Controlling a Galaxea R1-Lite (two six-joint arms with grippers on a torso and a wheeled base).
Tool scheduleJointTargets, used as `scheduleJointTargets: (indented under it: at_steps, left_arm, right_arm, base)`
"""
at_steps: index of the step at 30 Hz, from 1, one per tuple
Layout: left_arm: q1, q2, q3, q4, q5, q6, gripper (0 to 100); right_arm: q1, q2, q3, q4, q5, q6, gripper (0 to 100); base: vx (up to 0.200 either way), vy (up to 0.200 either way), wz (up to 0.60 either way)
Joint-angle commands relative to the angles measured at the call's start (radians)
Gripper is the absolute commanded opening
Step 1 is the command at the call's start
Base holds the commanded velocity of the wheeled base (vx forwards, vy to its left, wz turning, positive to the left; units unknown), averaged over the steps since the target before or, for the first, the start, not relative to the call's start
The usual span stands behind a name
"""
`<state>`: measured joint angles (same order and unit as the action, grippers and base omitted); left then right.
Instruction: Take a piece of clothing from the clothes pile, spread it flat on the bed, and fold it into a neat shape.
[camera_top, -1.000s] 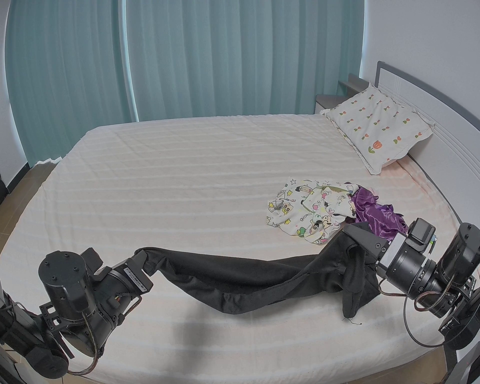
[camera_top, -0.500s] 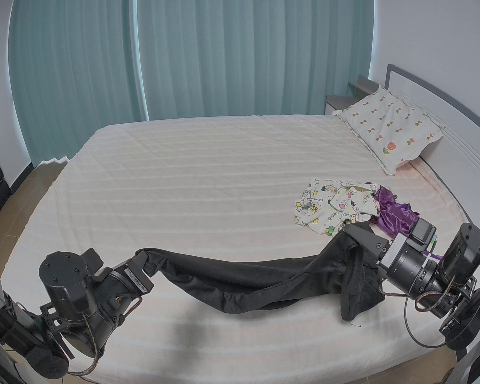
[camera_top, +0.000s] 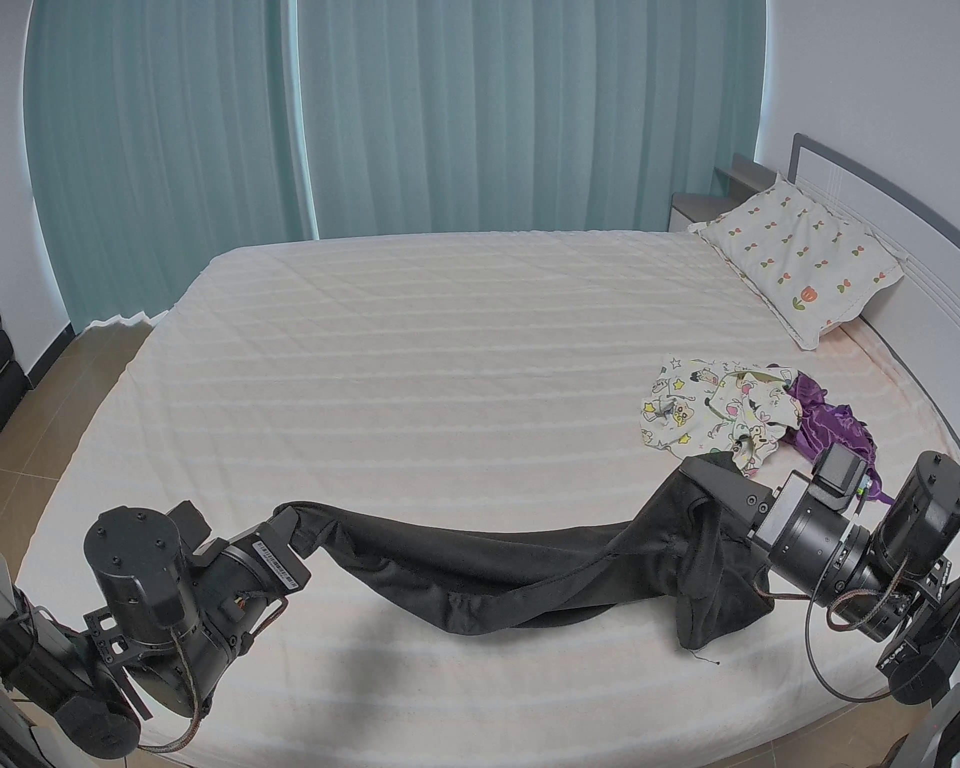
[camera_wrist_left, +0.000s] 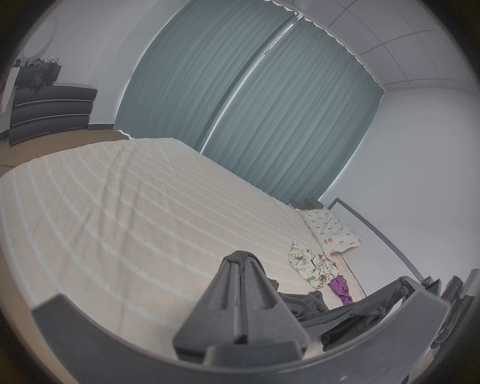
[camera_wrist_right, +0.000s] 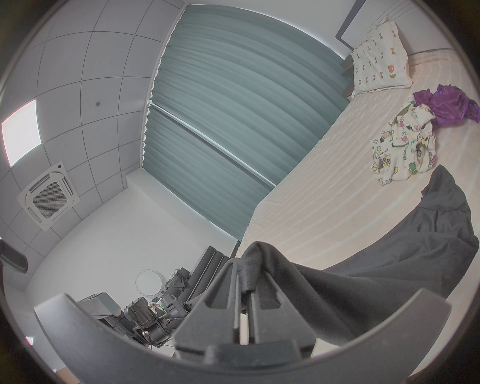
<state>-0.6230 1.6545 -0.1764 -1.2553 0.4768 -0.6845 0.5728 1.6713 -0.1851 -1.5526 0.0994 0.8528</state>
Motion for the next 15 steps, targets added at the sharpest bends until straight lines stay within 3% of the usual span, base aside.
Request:
scheduleJointTargets:
  at_steps: [1, 8, 15]
  left_arm:
    - [0.000, 0.007, 0.000, -0.001, 0.000, -0.001, 0]
    - [-0.006, 0.018, 0.000, -0.001, -0.006, -0.004, 0]
    - [-0.012, 0.036, -0.002, -0.006, -0.006, -0.015, 0]
  right_arm:
    - [0.001, 0.005, 0.001, -0.008, 0.000, 0.000, 0]
    - [-0.001, 0.008, 0.001, -0.008, 0.000, 0.000, 0]
    - [-0.002, 0.007, 0.003, -0.008, 0.000, 0.000, 0]
  base:
    - [0.000, 0.000, 0.00]
    - [0.000, 0.000, 0.00]
    - [-0.200, 0.000, 0.00]
